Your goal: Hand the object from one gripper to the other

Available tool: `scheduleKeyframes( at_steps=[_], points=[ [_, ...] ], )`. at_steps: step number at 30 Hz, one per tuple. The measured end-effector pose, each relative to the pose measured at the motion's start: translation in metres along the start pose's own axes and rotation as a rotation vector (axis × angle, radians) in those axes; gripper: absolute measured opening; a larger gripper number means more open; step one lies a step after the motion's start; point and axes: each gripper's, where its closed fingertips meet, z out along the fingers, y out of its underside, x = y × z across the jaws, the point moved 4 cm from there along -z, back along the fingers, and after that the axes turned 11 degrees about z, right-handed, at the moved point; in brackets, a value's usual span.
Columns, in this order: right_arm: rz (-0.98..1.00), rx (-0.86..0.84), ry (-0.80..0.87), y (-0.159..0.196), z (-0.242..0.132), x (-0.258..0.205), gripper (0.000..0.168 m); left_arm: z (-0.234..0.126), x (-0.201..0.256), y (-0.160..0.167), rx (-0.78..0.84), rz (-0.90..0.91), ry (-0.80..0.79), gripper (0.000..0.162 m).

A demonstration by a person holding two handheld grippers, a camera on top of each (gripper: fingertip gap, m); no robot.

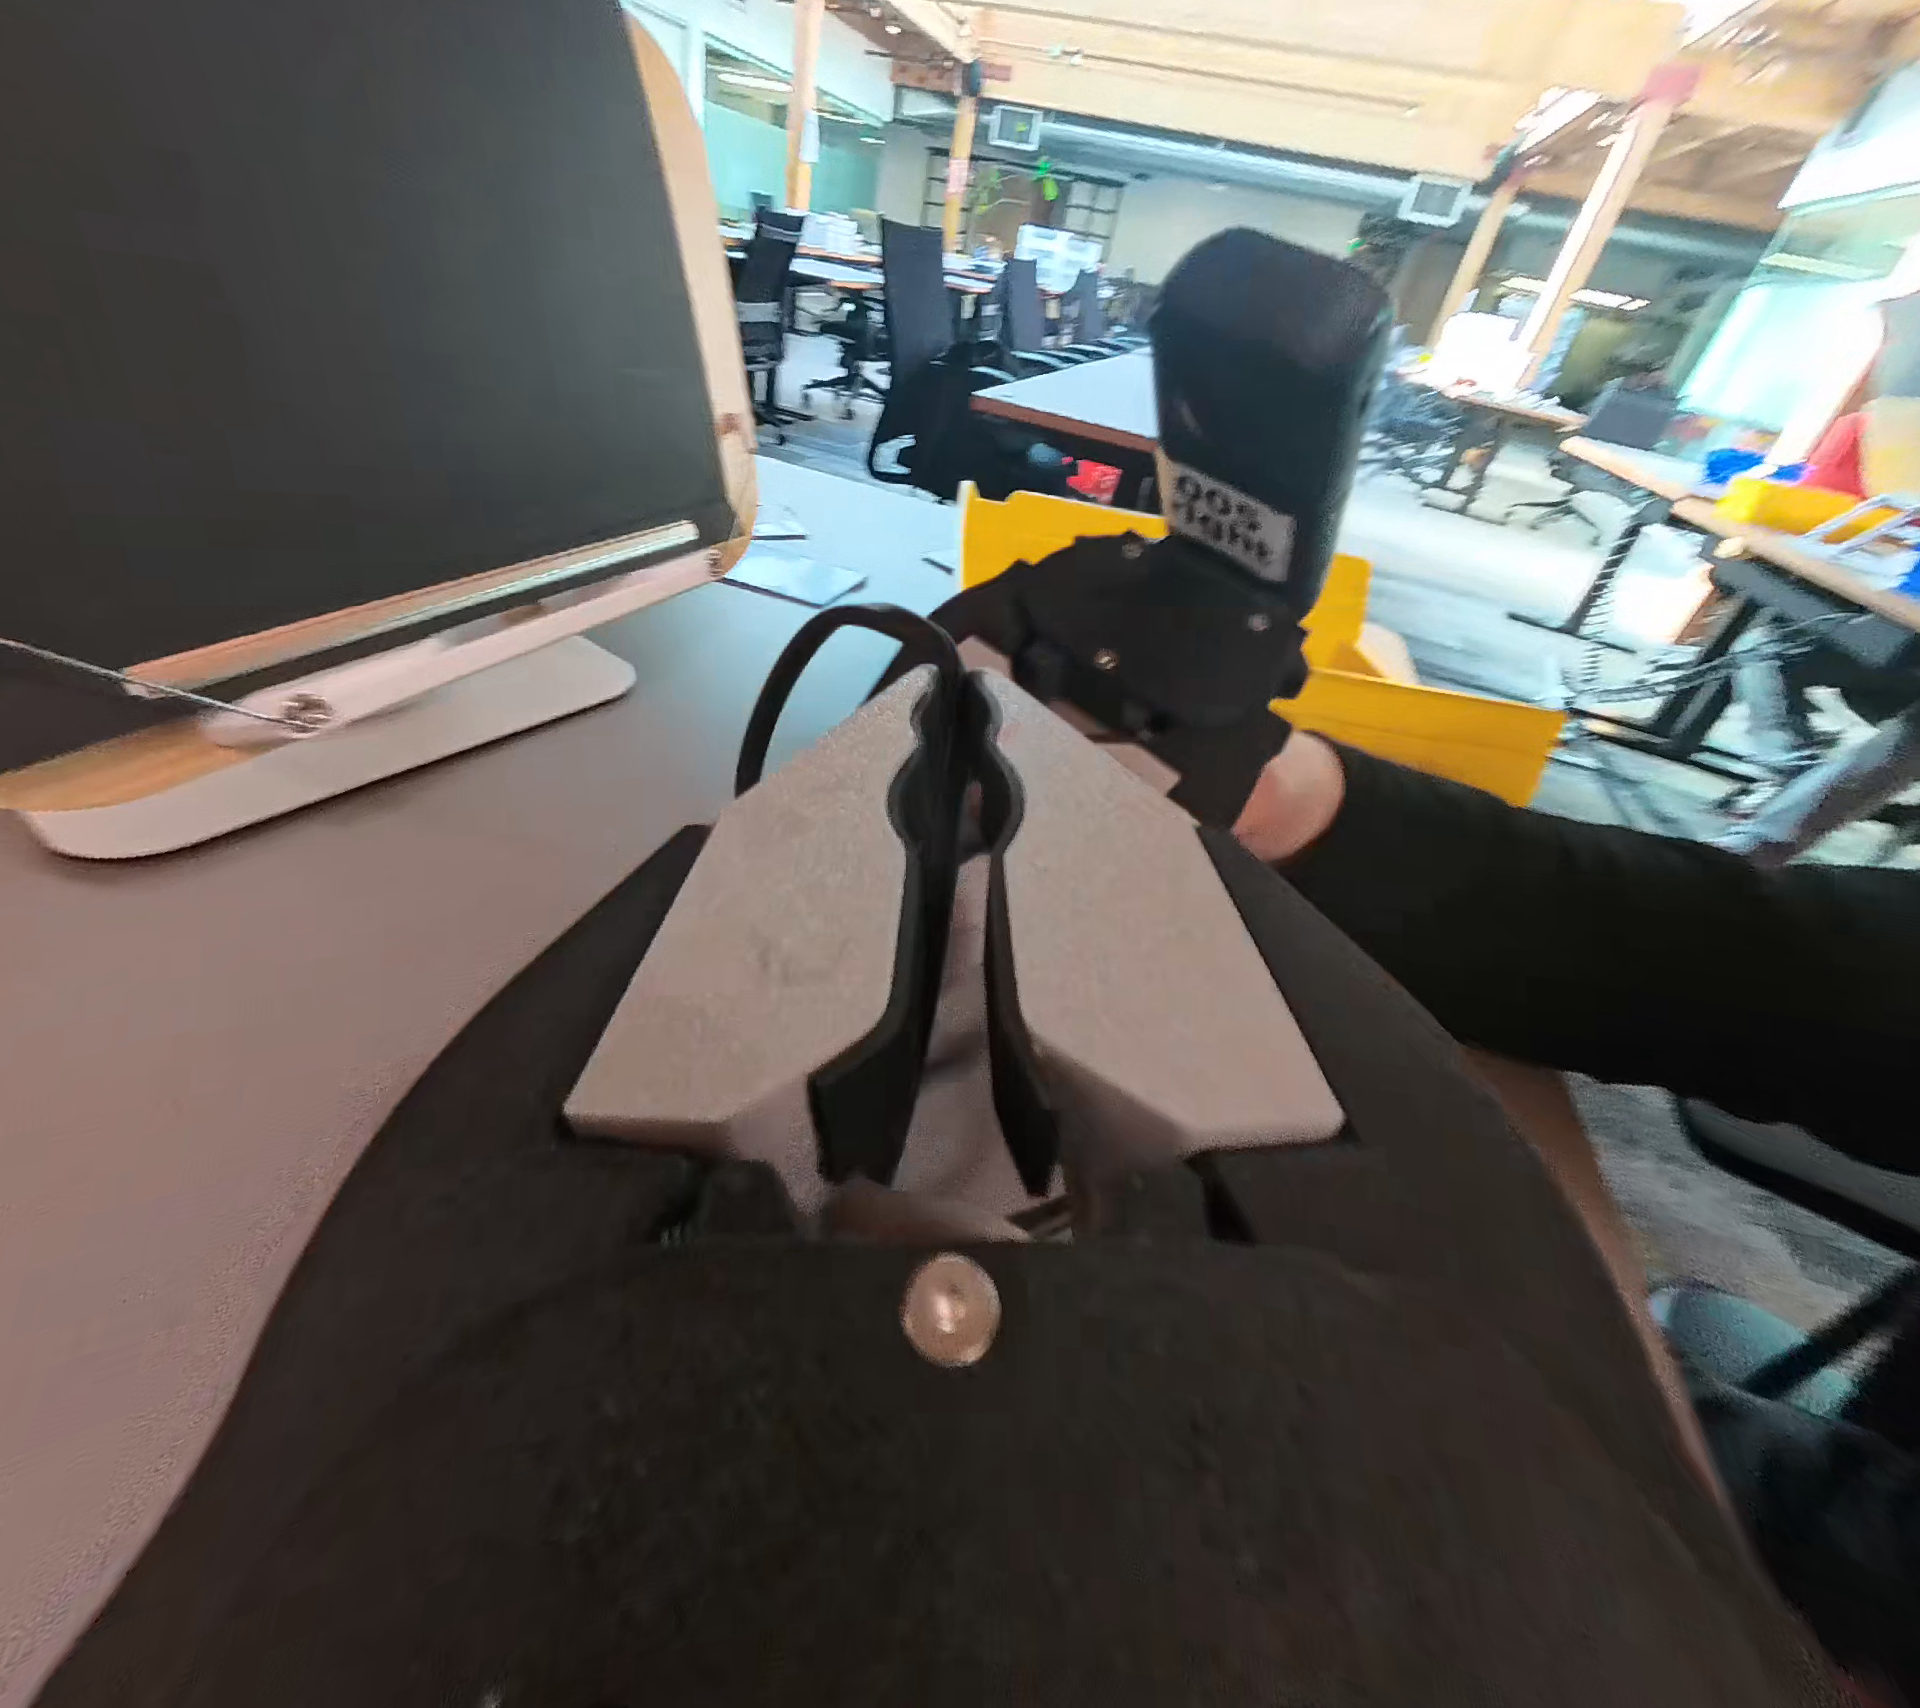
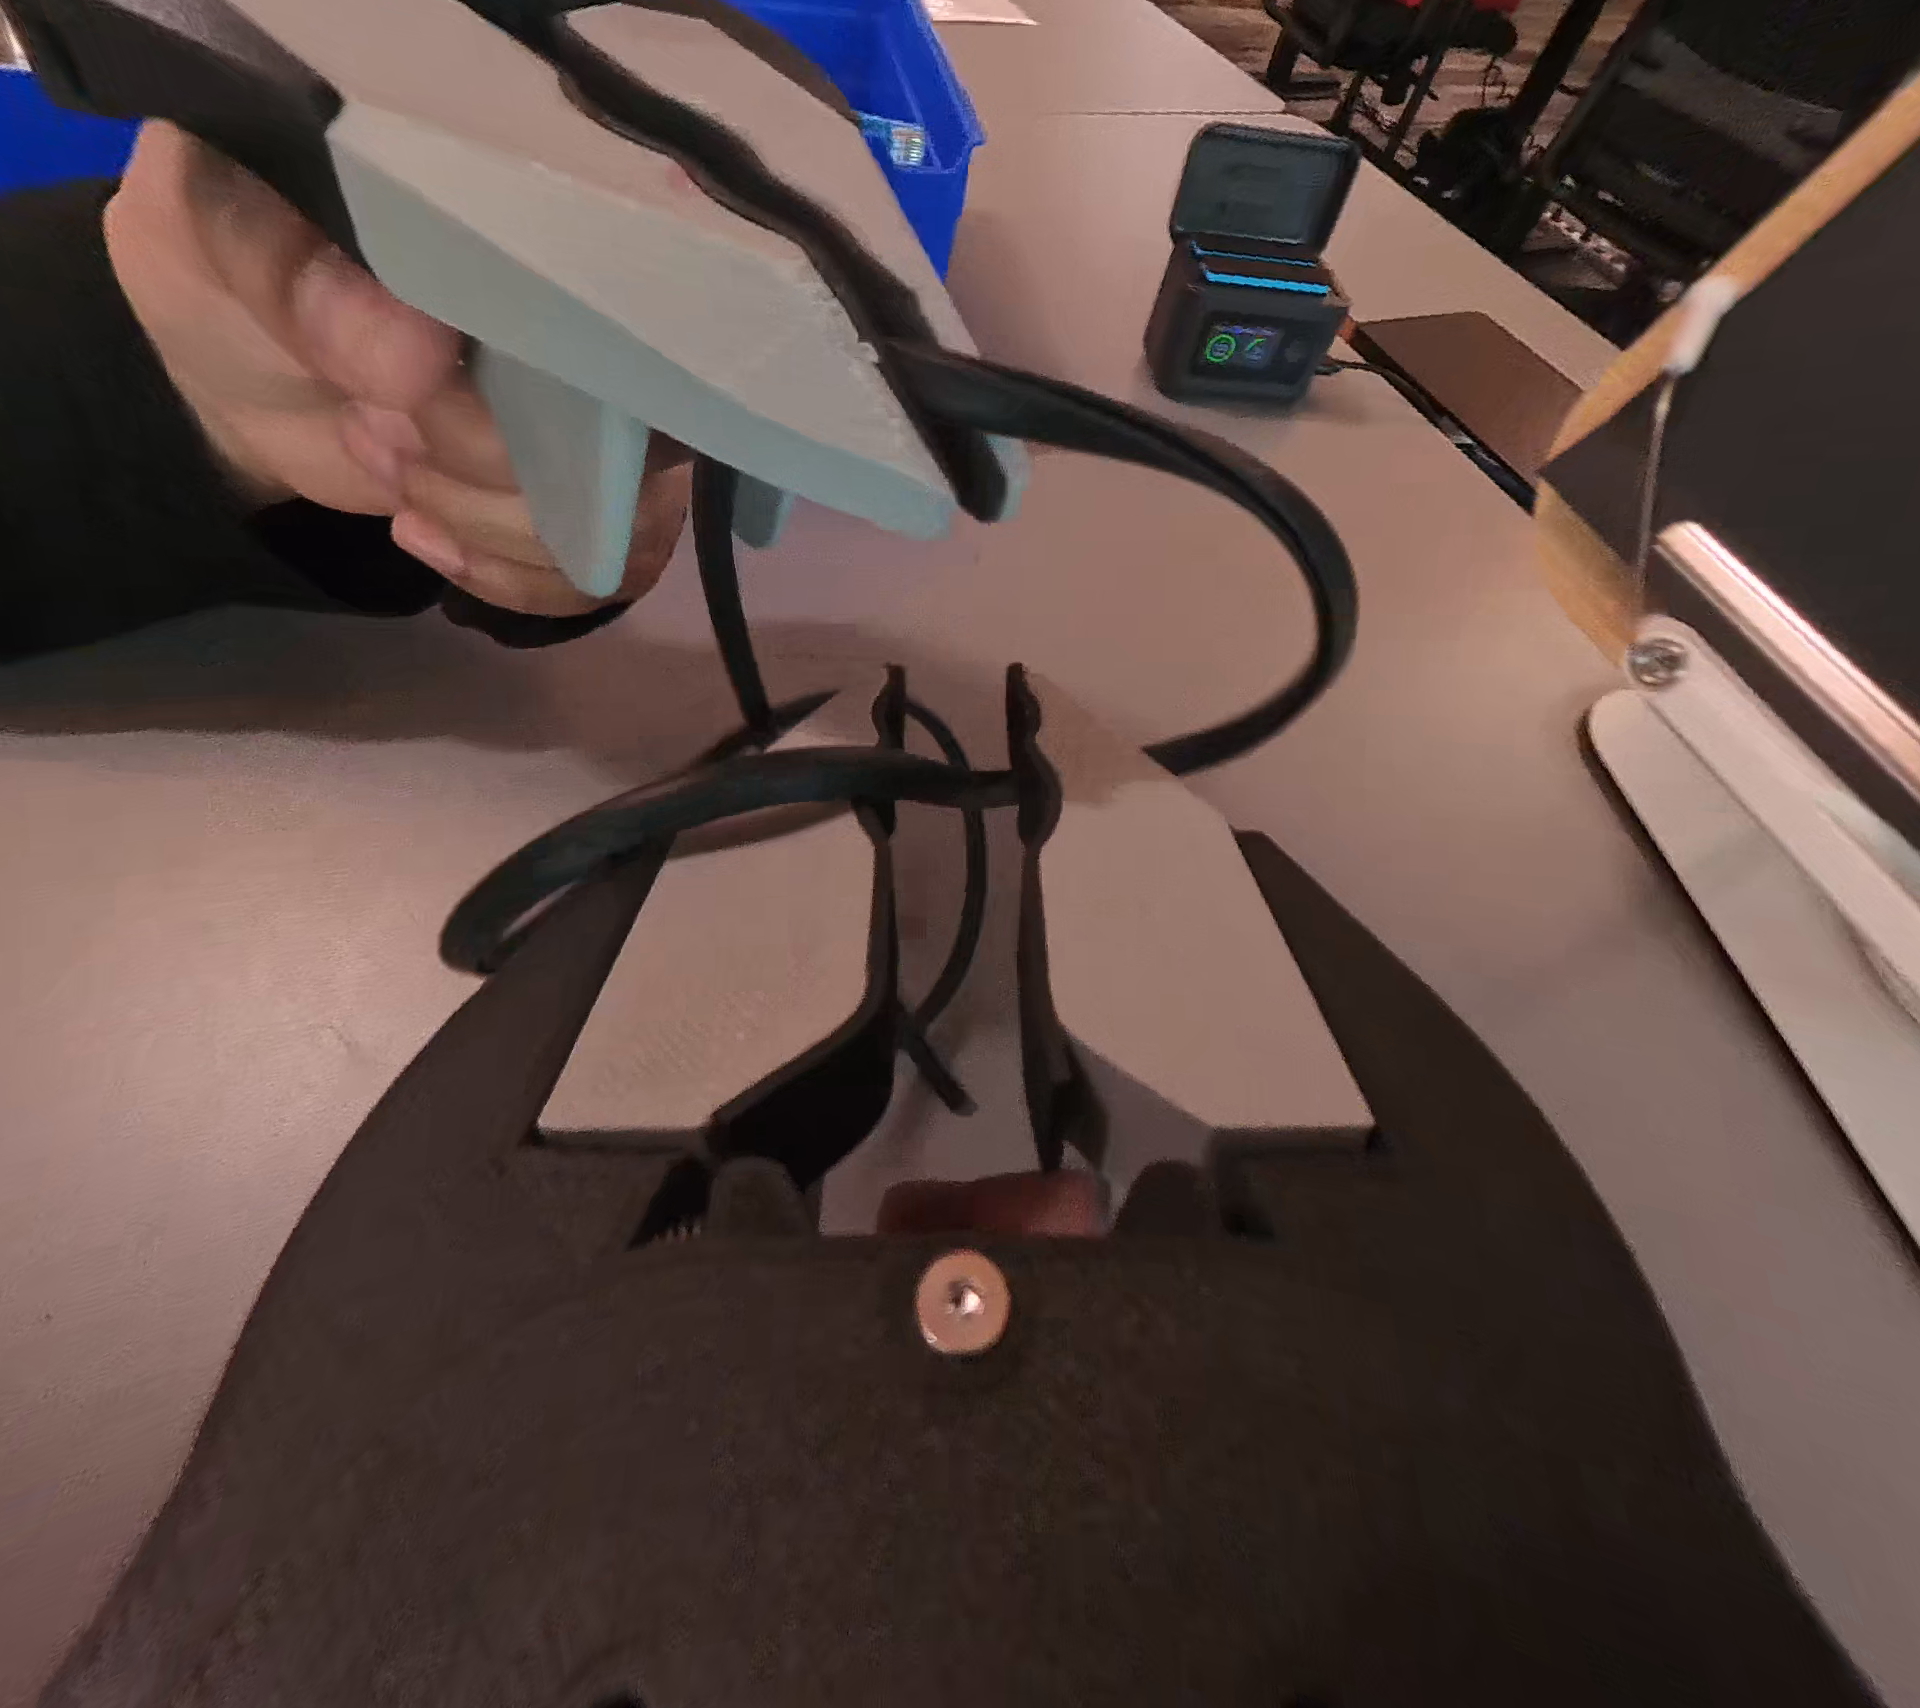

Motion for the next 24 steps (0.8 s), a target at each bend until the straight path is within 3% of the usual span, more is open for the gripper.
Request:
scheduleKeyframes(
  at_steps=[8, 14, 15, 16, 21, 24],
  points=[
    [0.034, -0.001, -0.199, 0.004, 0.012, -0.03, 0.024, 0.003, 0.004, 0.003, 0.004, -0.07, 0.059, 0.001],
    [0.012, -0.042, -0.263, 0.013, 0.019, -0.041, 0.046, 0.006, 0.004, 0.006, -0.001, -0.089, 0.063, 0.0],
    [0.01, -0.046, -0.258, 0.013, 0.02, -0.041, 0.044, 0.006, 0.004, 0.006, -0.002, -0.09, 0.065, 0.0],
    [0.011, -0.045, -0.232, 0.013, 0.022, -0.039, 0.028, 0.006, 0.005, 0.006, -0.002, -0.092, 0.071, 0.0],
    [0.063, -0.006, -0.247, 0.009, 0.026, -0.04, 0.022, 0.005, 0.004, 0.004, 0.006, -0.108, 0.072, 0.001],
    [0.044, -0.025, -0.194, 0.011, 0.025, -0.032, 0.005, 0.0, -0.003, 0.004, -0.005, -0.098, 0.037, 0.004]
  ],
)
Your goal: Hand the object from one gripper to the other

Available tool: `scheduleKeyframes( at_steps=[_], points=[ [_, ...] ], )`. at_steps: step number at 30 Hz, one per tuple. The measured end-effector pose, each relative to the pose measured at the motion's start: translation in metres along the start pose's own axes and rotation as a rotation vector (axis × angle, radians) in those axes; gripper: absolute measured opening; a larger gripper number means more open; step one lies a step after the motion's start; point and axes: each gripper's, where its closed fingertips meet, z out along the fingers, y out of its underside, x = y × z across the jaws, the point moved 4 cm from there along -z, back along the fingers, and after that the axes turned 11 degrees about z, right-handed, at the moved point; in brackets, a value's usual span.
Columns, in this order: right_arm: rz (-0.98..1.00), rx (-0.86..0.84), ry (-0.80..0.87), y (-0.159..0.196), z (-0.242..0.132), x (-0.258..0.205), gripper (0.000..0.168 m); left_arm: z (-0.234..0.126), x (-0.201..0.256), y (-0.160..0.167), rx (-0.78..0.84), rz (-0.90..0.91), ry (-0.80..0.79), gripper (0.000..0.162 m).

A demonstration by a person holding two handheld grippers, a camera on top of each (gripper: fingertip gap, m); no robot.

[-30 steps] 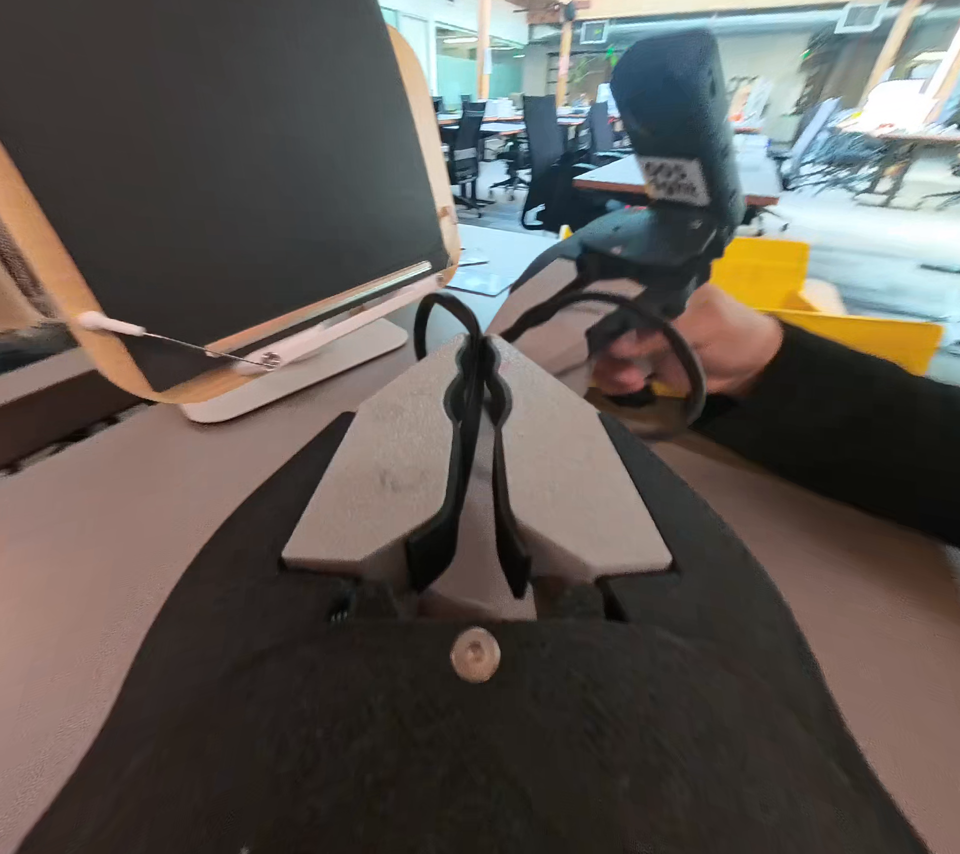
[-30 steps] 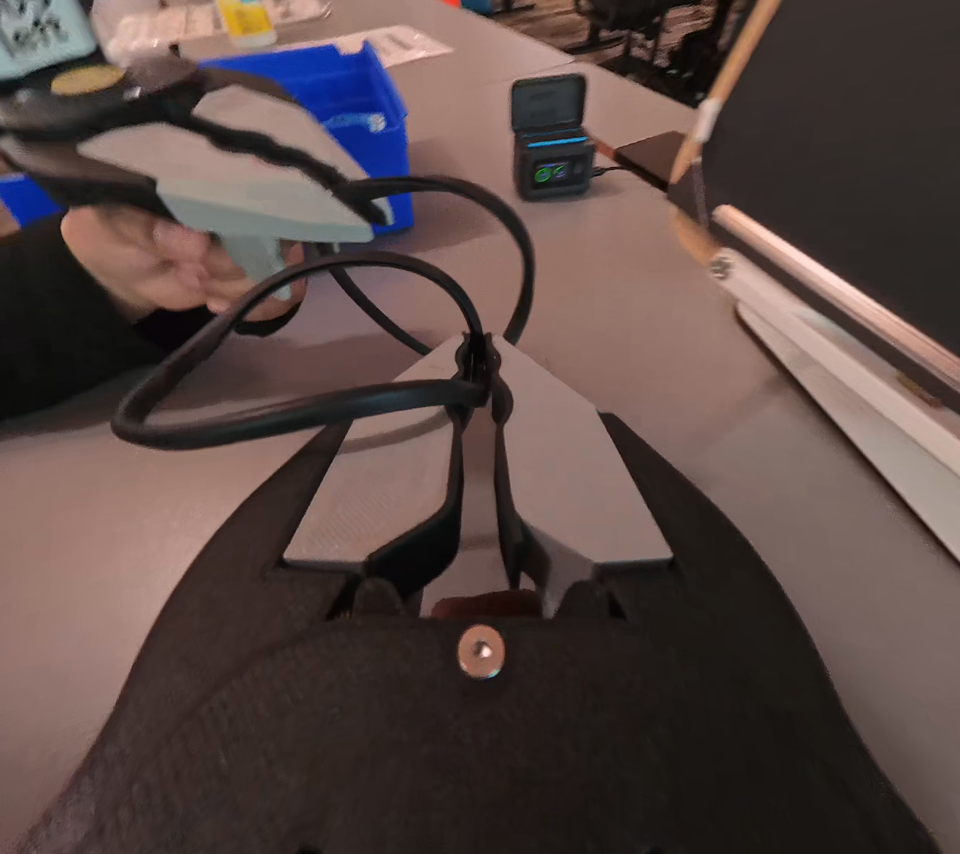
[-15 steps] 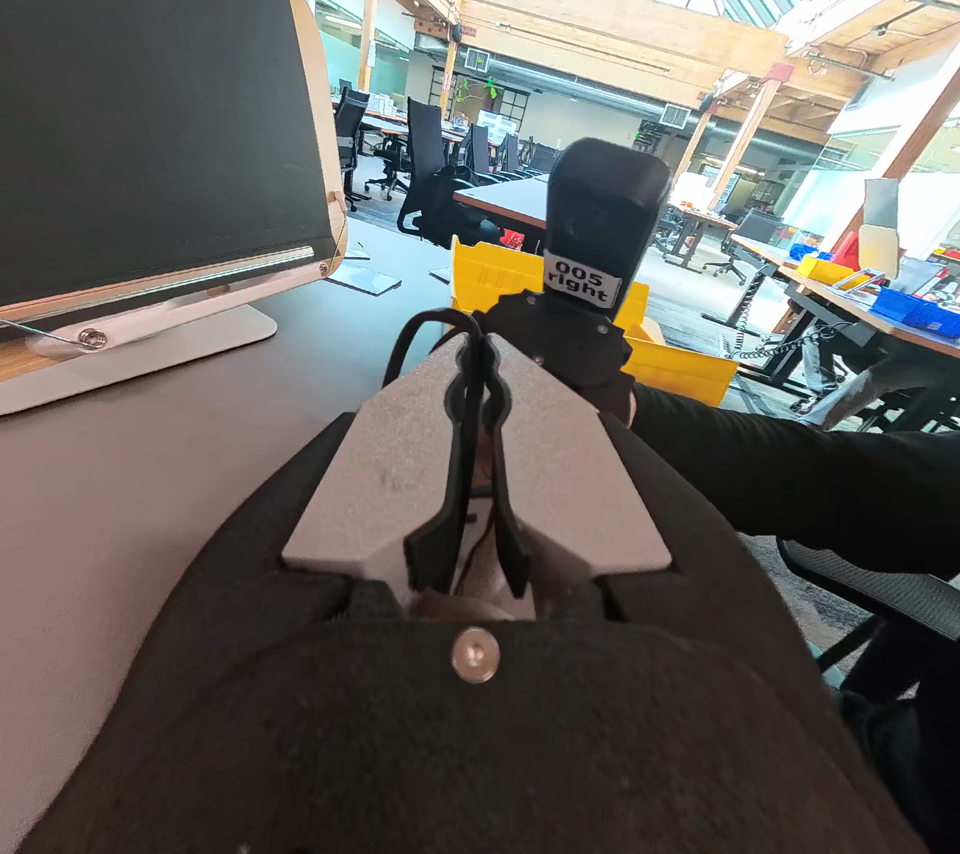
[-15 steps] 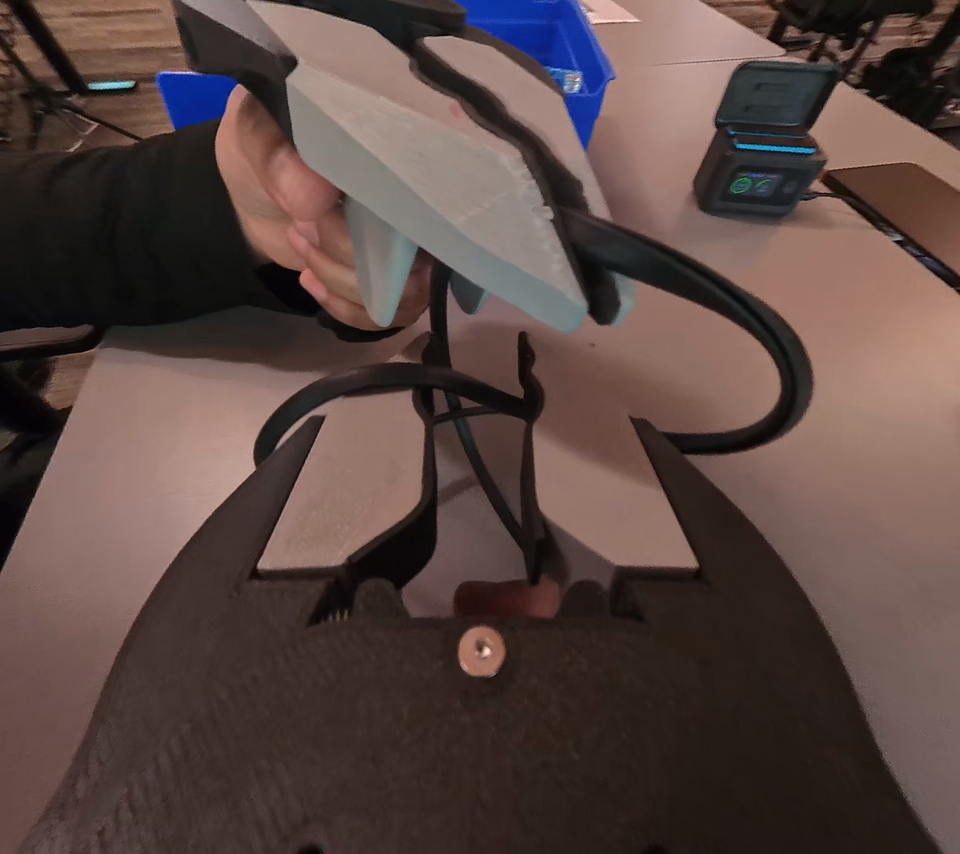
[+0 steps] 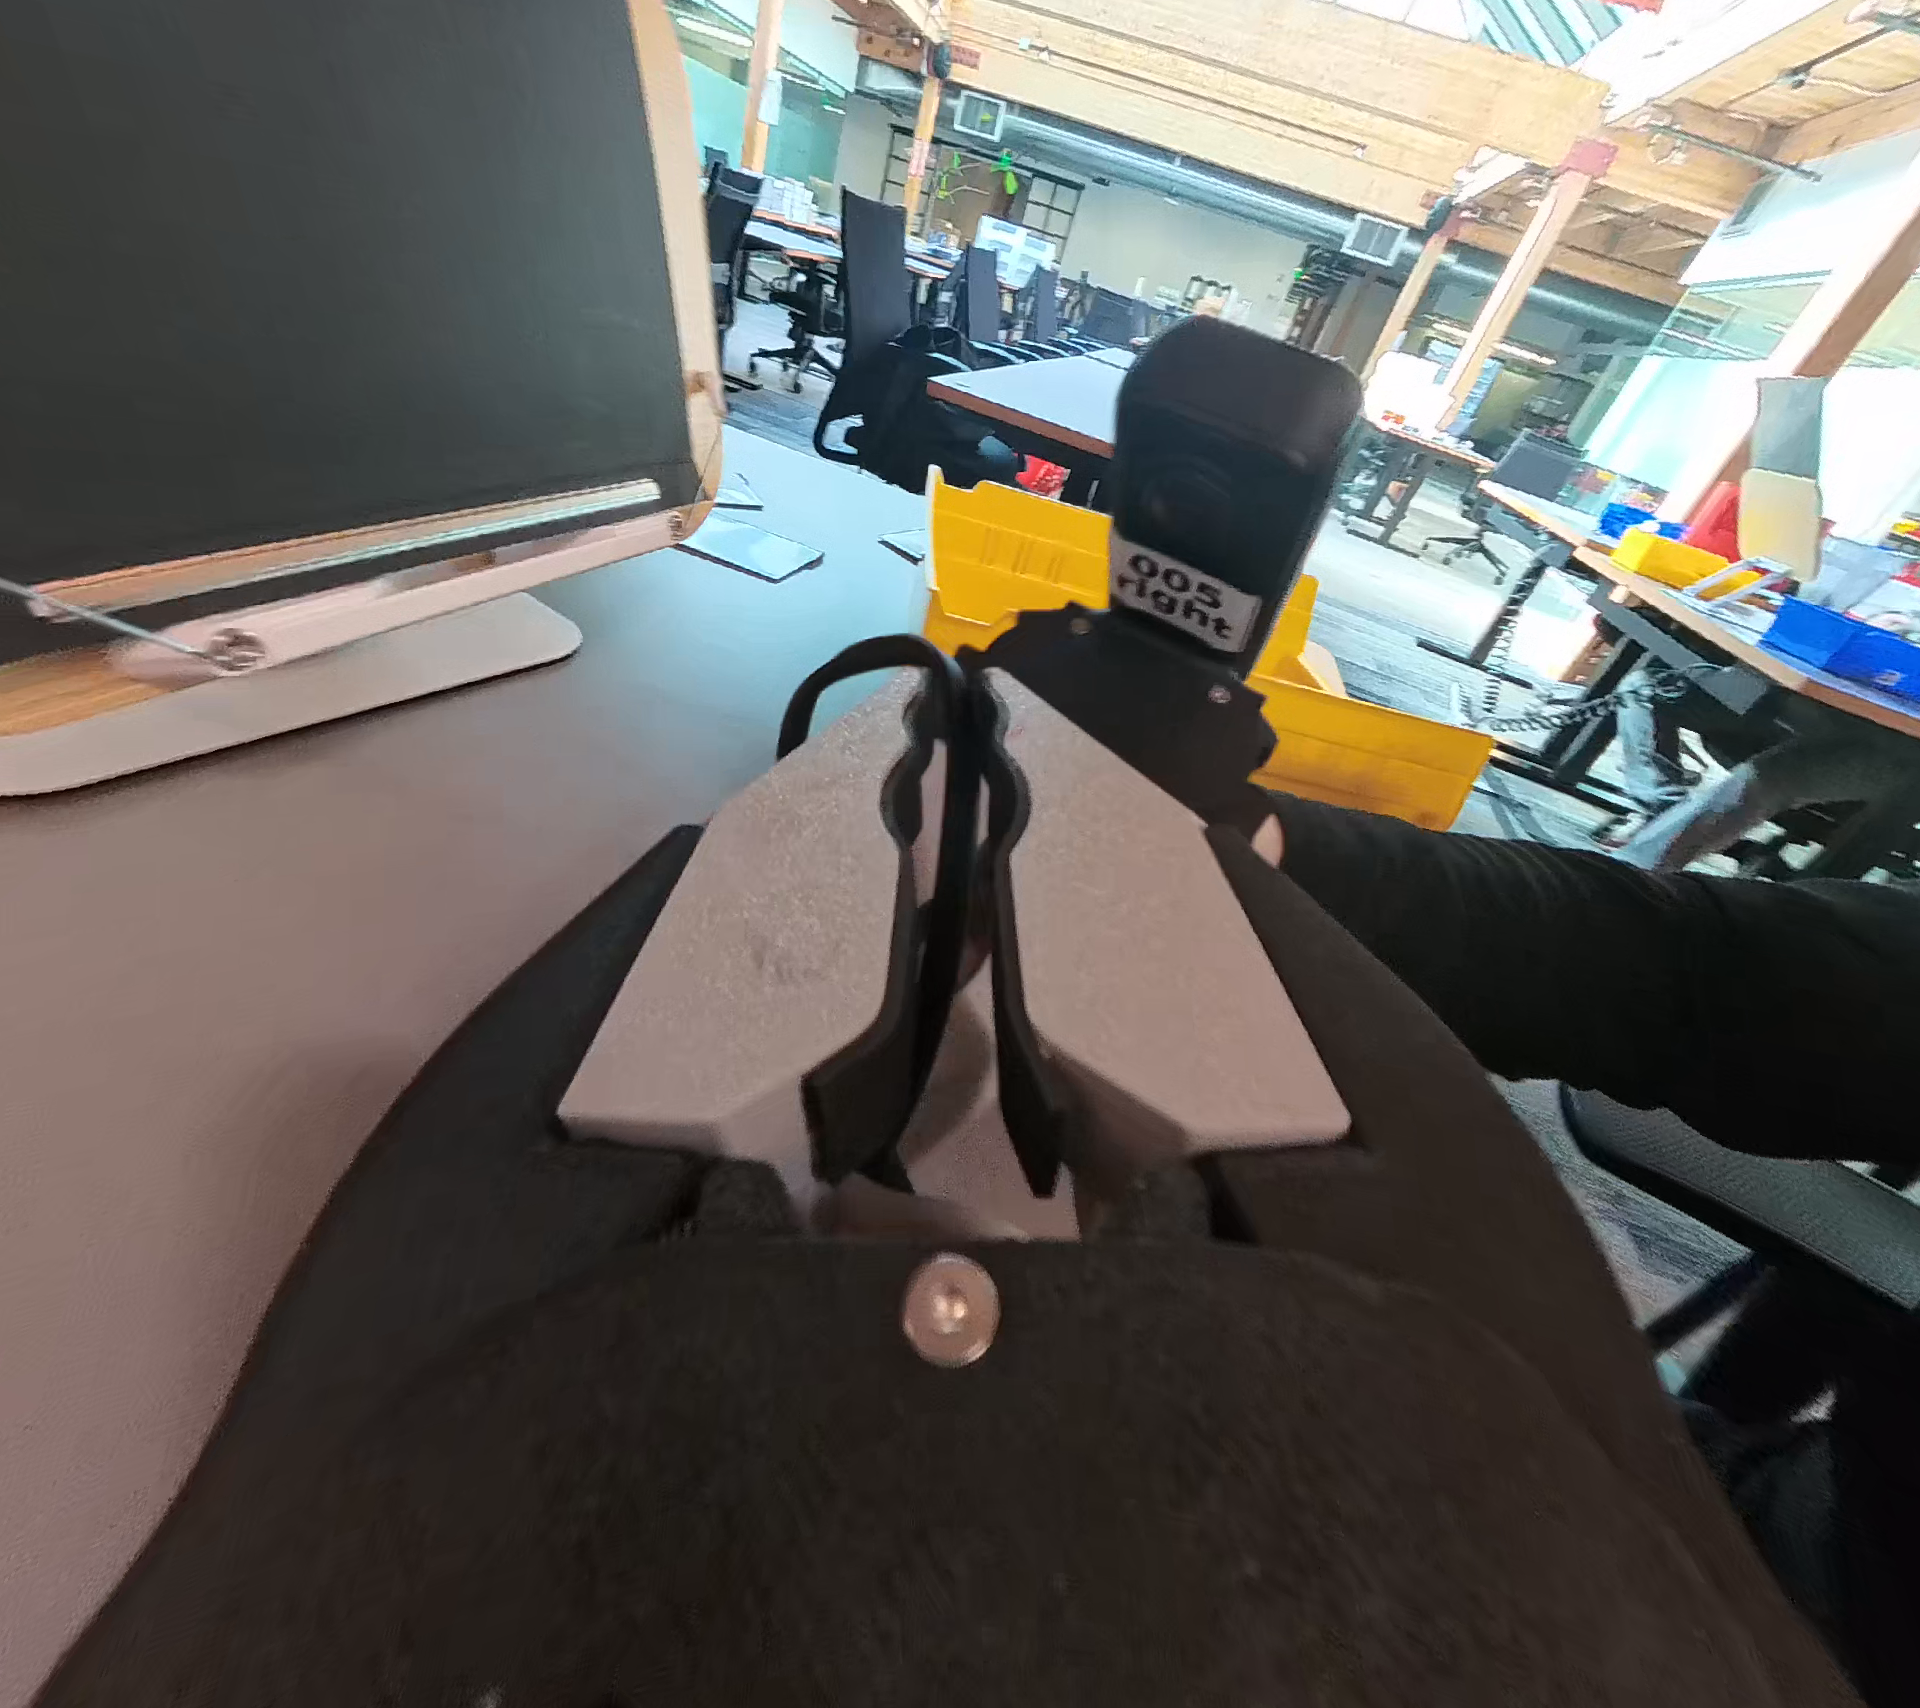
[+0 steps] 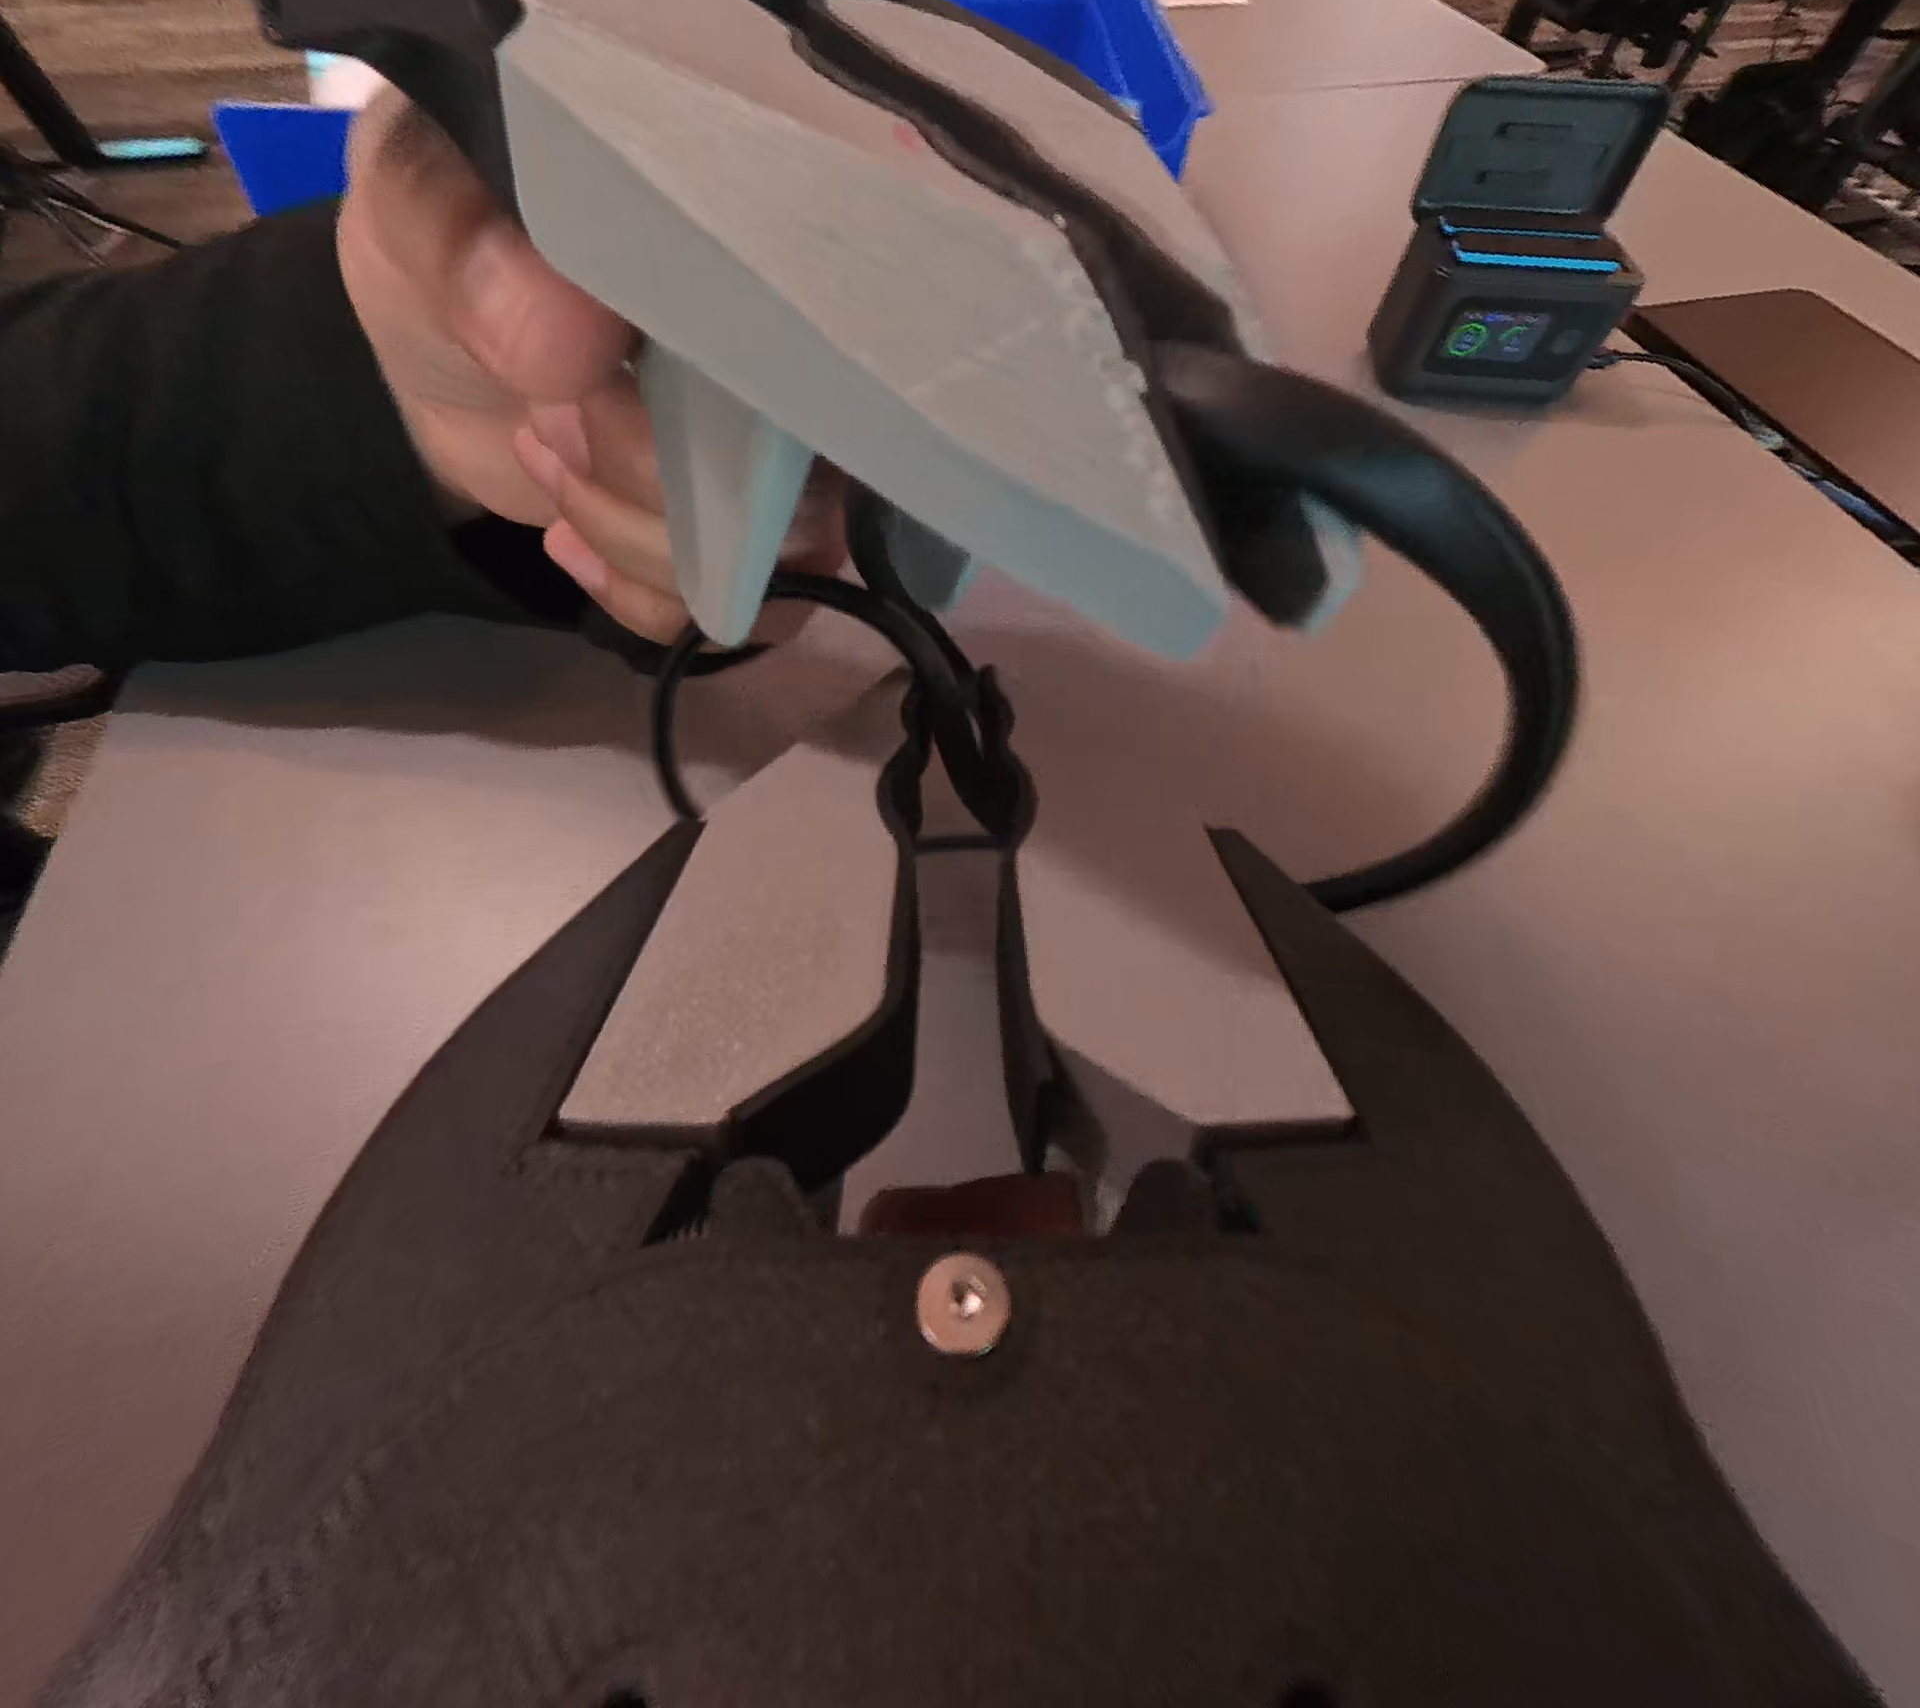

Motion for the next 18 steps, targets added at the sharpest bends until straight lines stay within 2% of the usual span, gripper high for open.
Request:
scheduleKeyframes(
  at_steps=[1, 4, 7, 8, 9, 12, 15, 18],
  points=[
    [-0.001, 0.0, 0.019, -0.001, -0.002, 0.003, 0.0, -0.002, -0.004, -0.001, 0.005, 0.003, -0.023, 0.004],
    [0.043, 0.046, 0.02, -0.008, -0.012, 0.008, 0.0, -0.008, -0.01, -0.004, 0.026, -0.012, -0.043, 0.003],
    [0.088, 0.08, 0.037, -0.013, -0.022, 0.016, 0.0, -0.011, -0.016, -0.005, 0.023, 0.007, -0.088, 0.01],
    [0.106, 0.1, 0.042, -0.015, -0.025, 0.019, 0.0, -0.013, -0.015, -0.007, 0.027, 0.021, -0.073, 0.0],
    [0.125, 0.116, 0.038, -0.017, -0.029, 0.021, 0.0, -0.013, -0.01, -0.008, 0.022, 0.027, -0.035, 0.0],
    [0.129, 0.132, 0.016, -0.02, -0.034, 0.021, 0.0, -0.012, -0.01, -0.011, 0.045, 0.021, -0.061, 0.0],
    [0.085, 0.093, -0.018, -0.016, -0.029, 0.012, 0.0, -0.011, -0.003, -0.018, 0.128, -0.115, 0.048, 0.0],
    [0.037, 0.029, -0.103, -0.008, -0.016, -0.008, 0.017, -0.008, 0.0, -0.016, 0.149, -0.153, 0.099, 0.0]
  ],
)
